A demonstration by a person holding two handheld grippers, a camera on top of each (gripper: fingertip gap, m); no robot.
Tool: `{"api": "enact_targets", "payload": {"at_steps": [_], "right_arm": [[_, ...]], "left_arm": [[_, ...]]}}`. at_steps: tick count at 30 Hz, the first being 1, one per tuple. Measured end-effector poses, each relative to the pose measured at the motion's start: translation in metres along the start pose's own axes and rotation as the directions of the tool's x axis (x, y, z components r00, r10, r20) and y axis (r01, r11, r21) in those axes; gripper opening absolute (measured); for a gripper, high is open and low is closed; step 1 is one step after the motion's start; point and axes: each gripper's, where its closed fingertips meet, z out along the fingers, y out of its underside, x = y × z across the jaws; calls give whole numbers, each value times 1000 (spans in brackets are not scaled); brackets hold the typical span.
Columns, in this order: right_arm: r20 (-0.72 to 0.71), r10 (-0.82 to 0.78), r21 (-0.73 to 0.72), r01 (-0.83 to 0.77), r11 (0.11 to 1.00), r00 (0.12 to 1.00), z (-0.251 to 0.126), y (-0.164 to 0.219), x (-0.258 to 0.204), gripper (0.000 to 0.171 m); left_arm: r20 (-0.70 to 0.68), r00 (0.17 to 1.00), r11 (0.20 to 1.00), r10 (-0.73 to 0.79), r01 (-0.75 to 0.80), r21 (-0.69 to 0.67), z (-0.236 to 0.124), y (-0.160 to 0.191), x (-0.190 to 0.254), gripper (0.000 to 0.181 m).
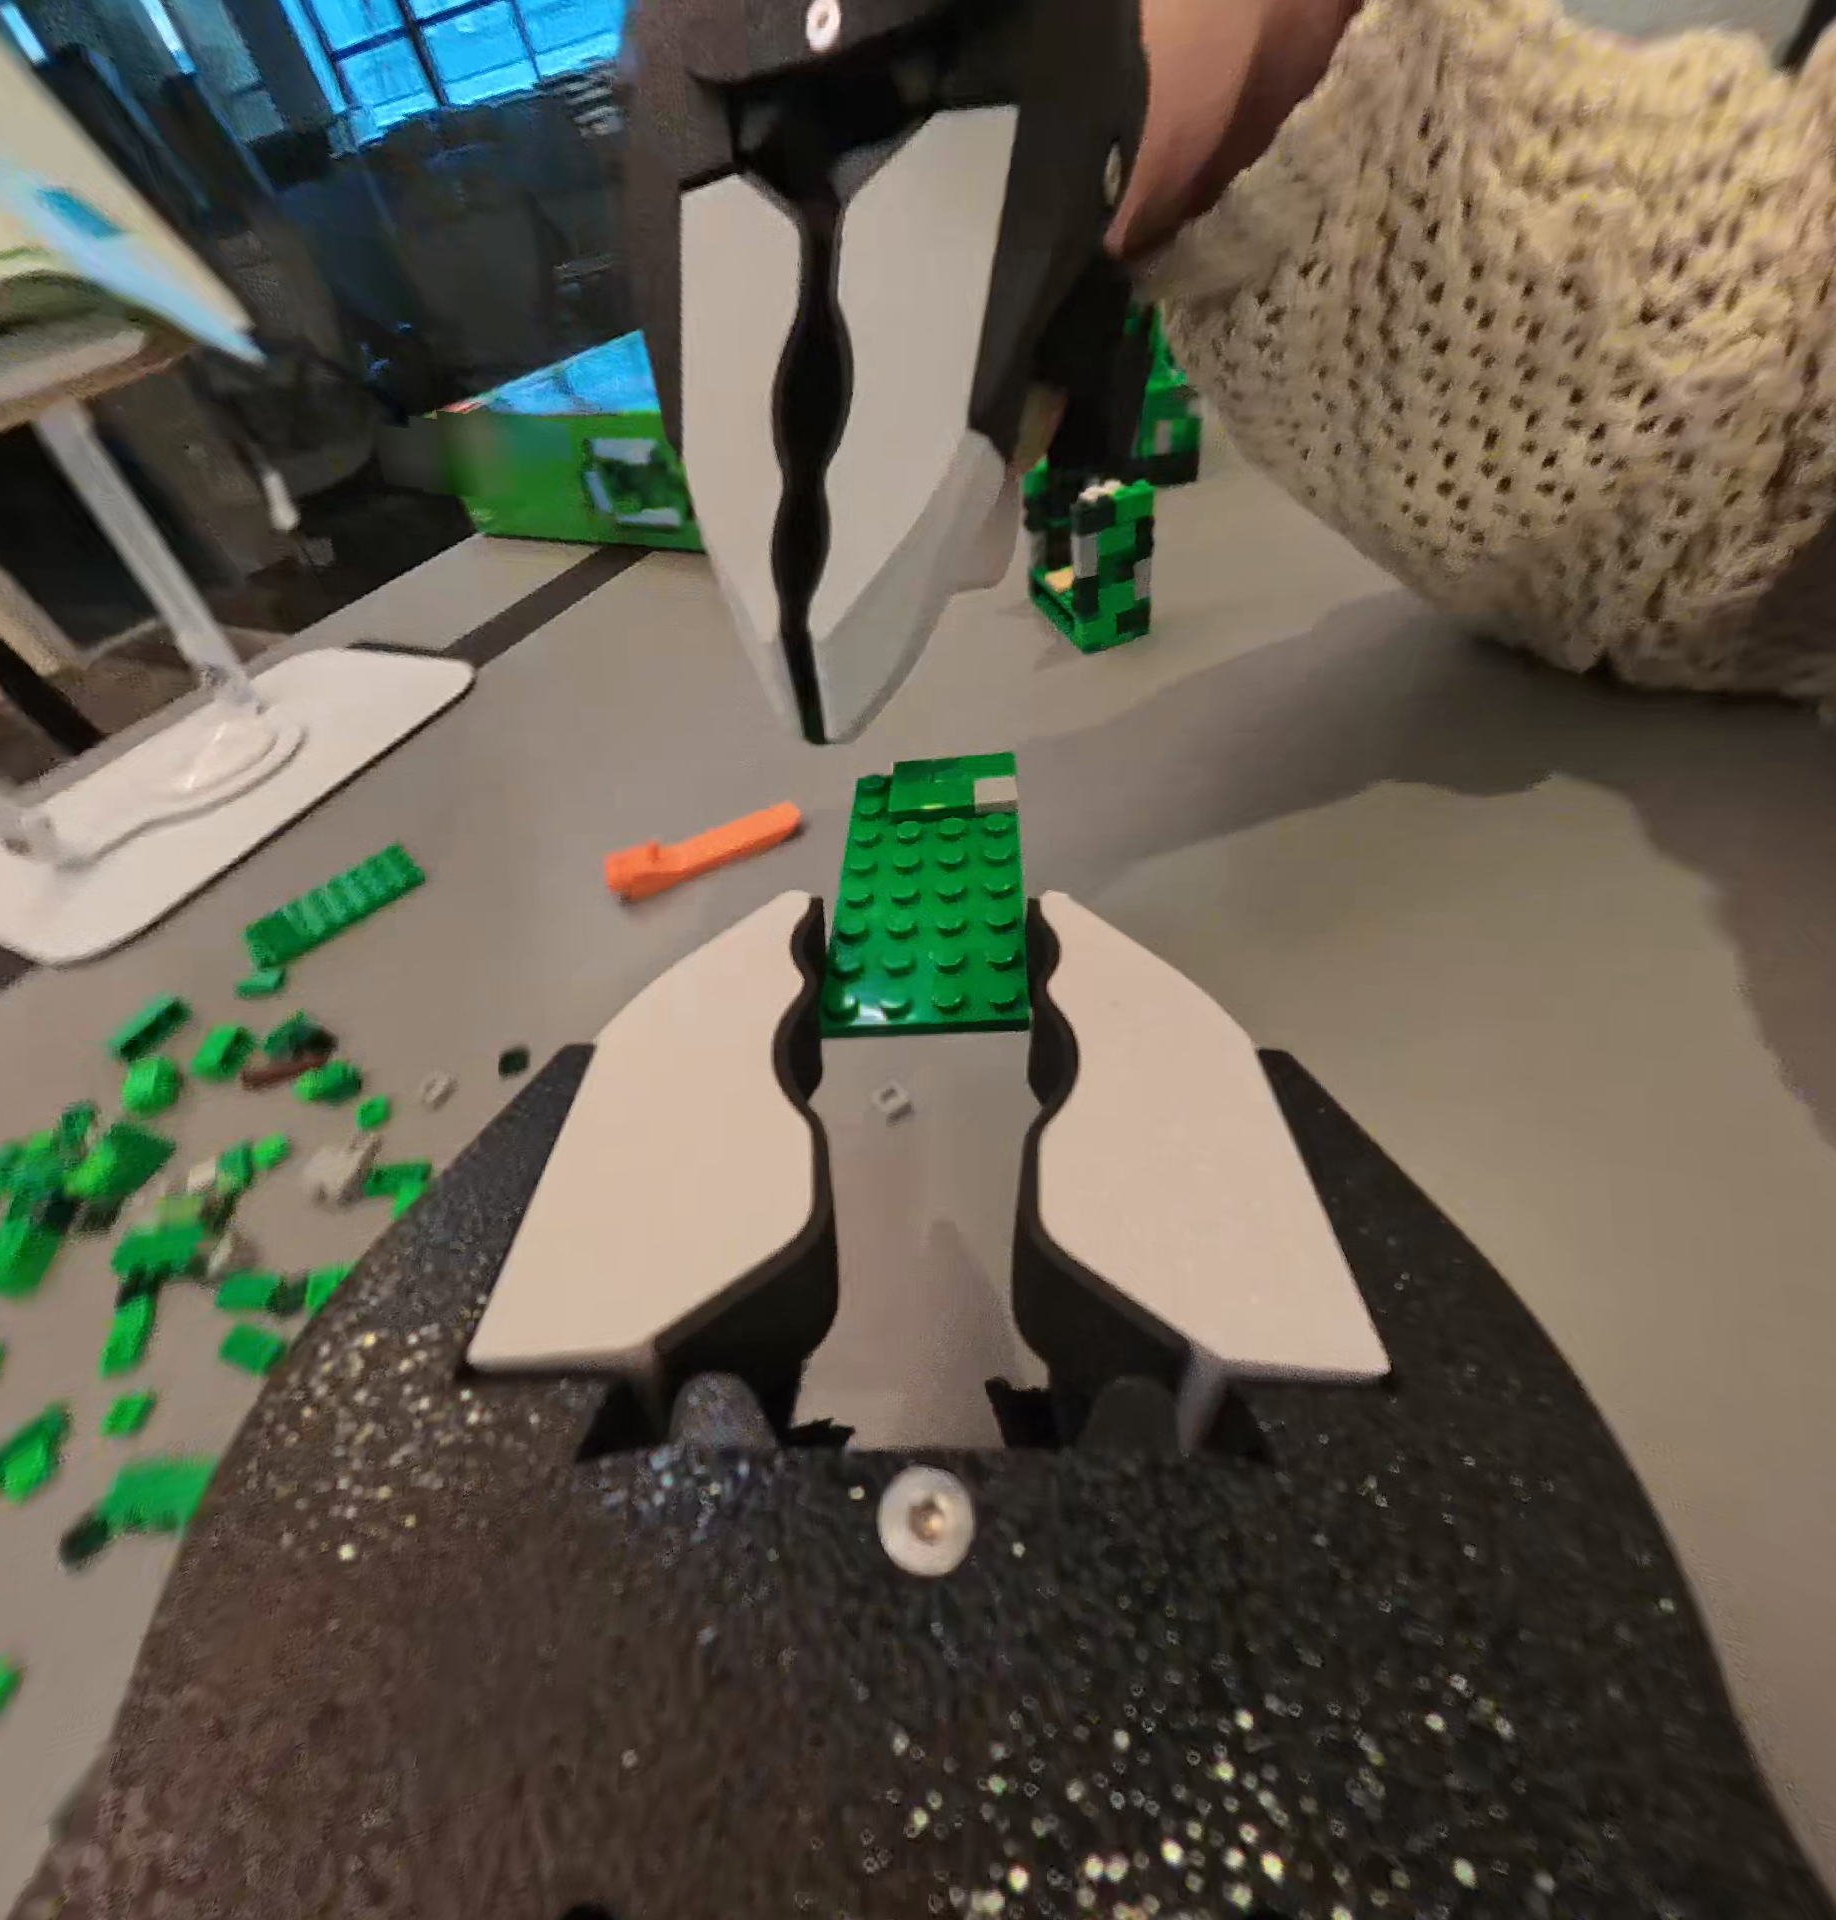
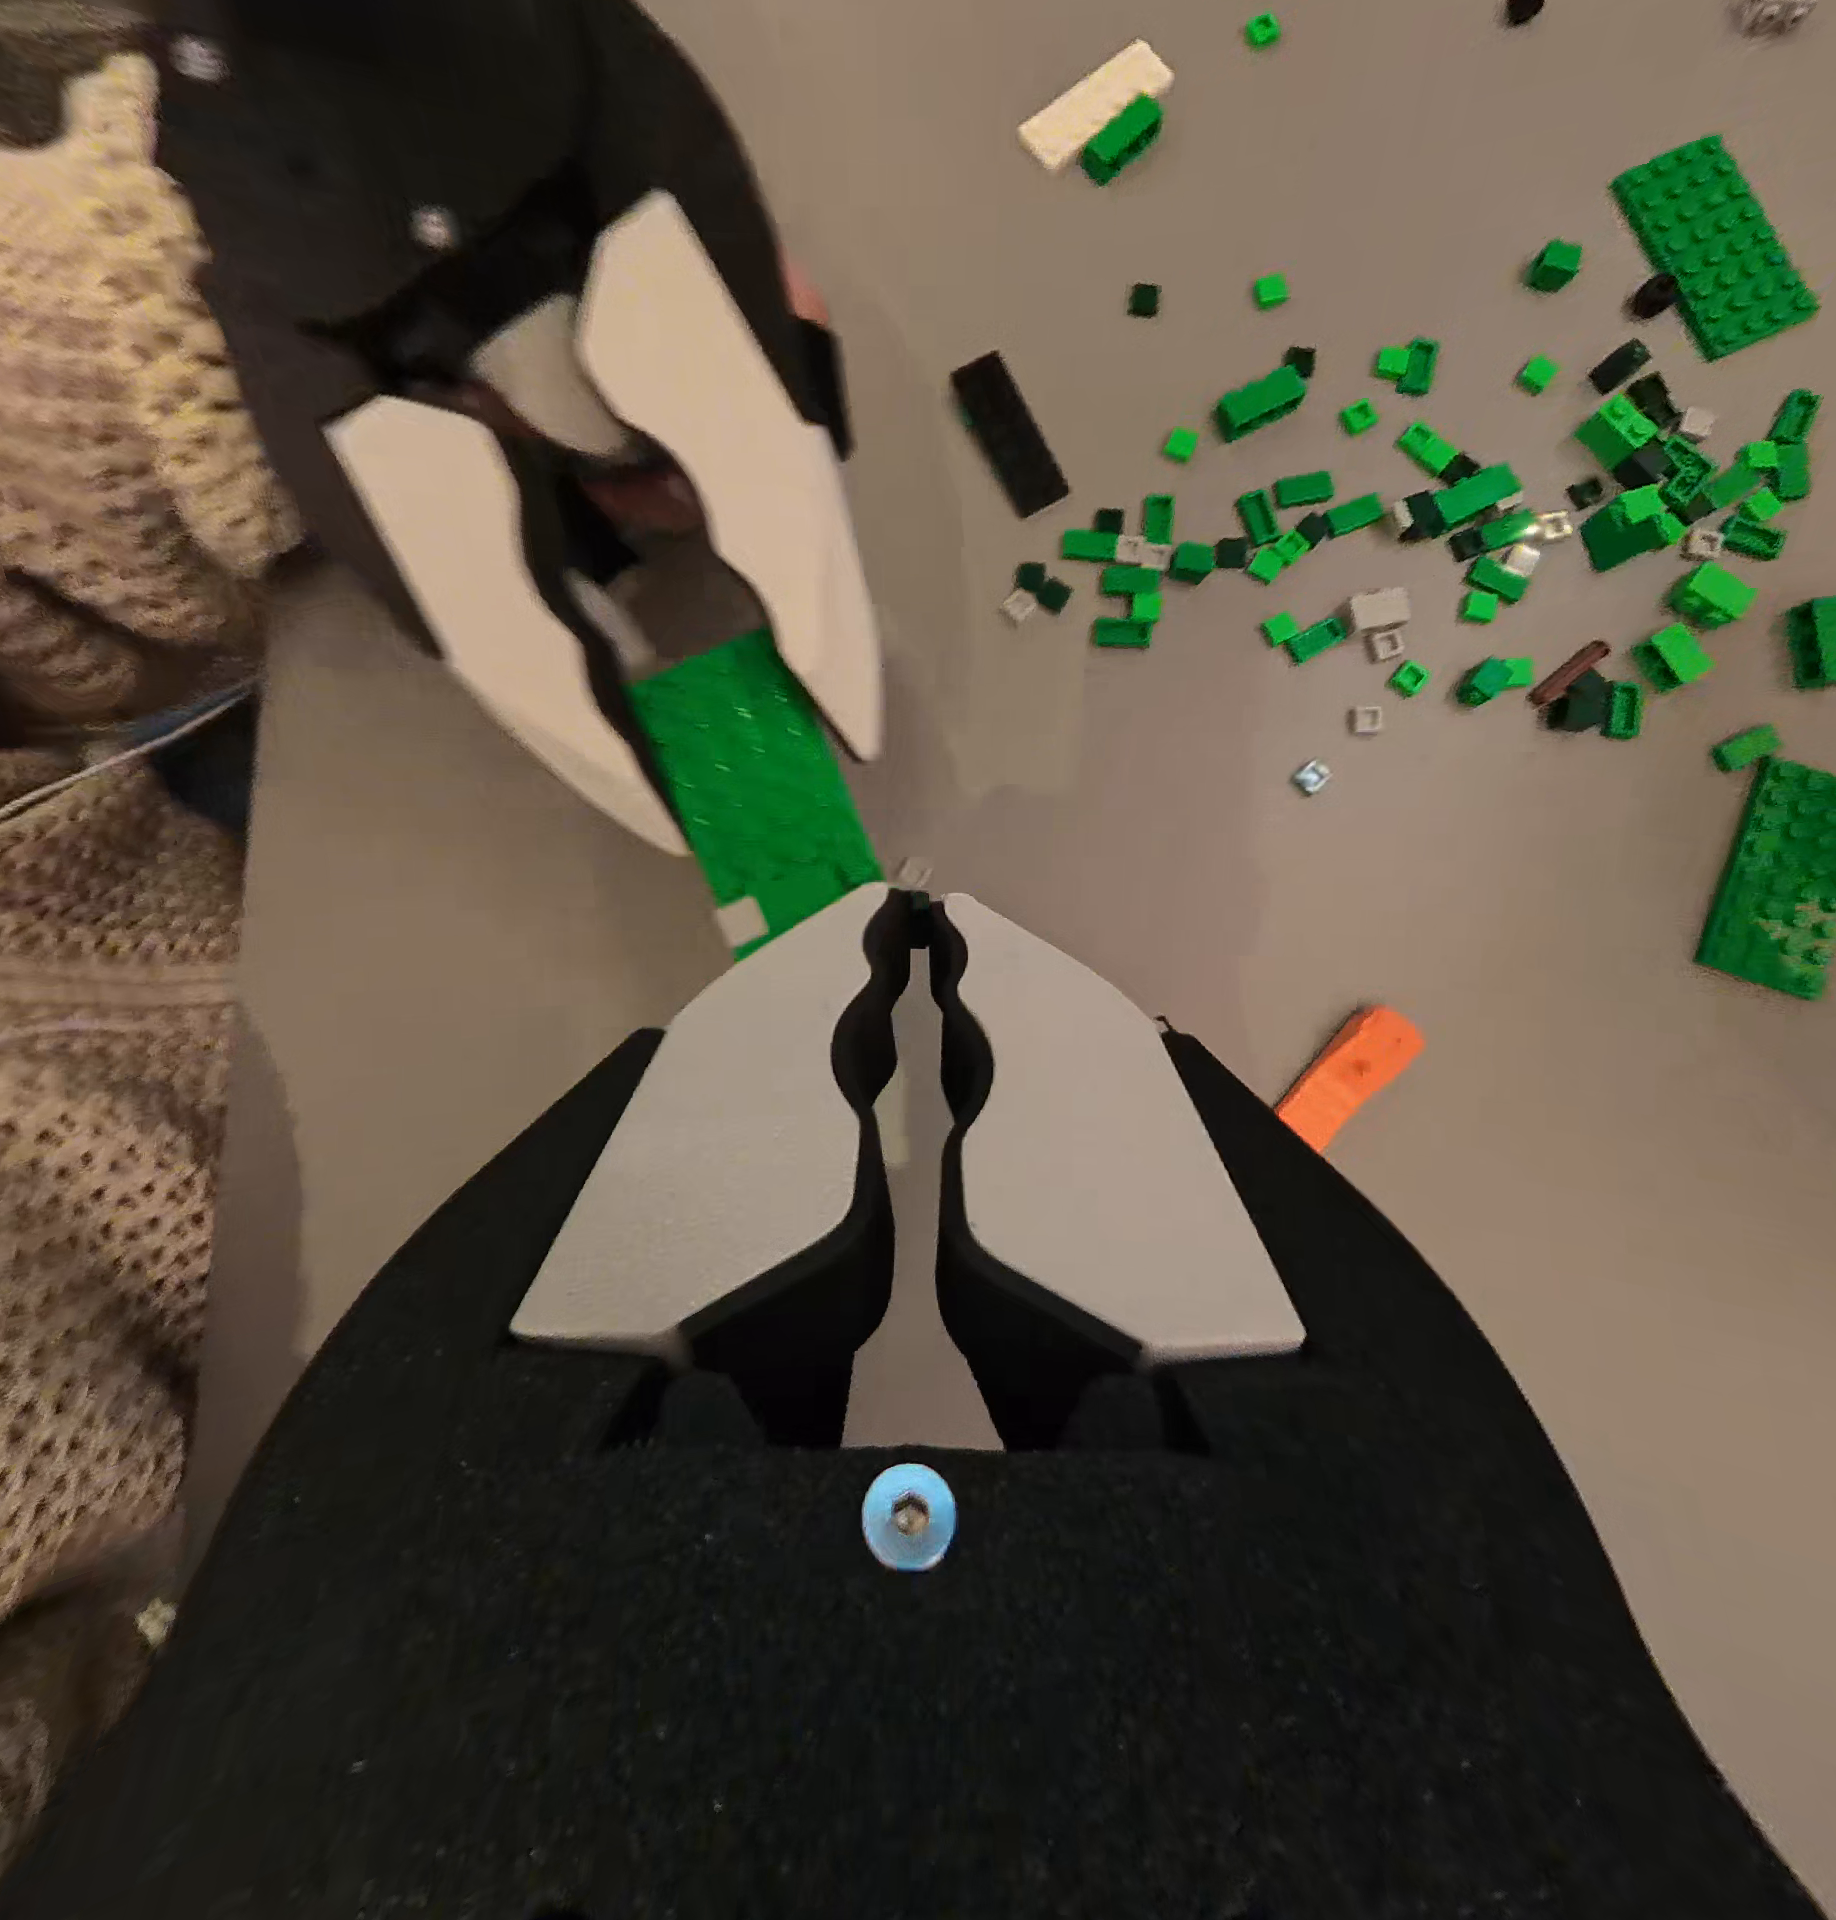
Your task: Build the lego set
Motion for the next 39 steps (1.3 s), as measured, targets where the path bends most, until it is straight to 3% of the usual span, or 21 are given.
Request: {"api": "enact_targets", "payload": {"at_steps": [4,9,14,25,39], "right_arm": [[84,-184,46,180,983,979,-20,26,-25,3],[106,-185,-88,194,977,977,-23,67,-27,3],[160,-178,-127,199,972,971,-23,80,-33,3],[104,-252,-152,266,952,962,-22,78,-29,3],[-58,-308,-26,307,951,950,-37,72,-32,11]], "left_arm": [[-101,986,991,129,-127,30,44,-16,20,36],[-145,974,984,176,-172,38,75,-12,40,36],[-166,974,989,151,-148,27,77,-5,47,36],[-156,978,990,136,-127,67,68,-8,45,36],[-179,974,988,136,-120,96,64,-13,50,36]]}}
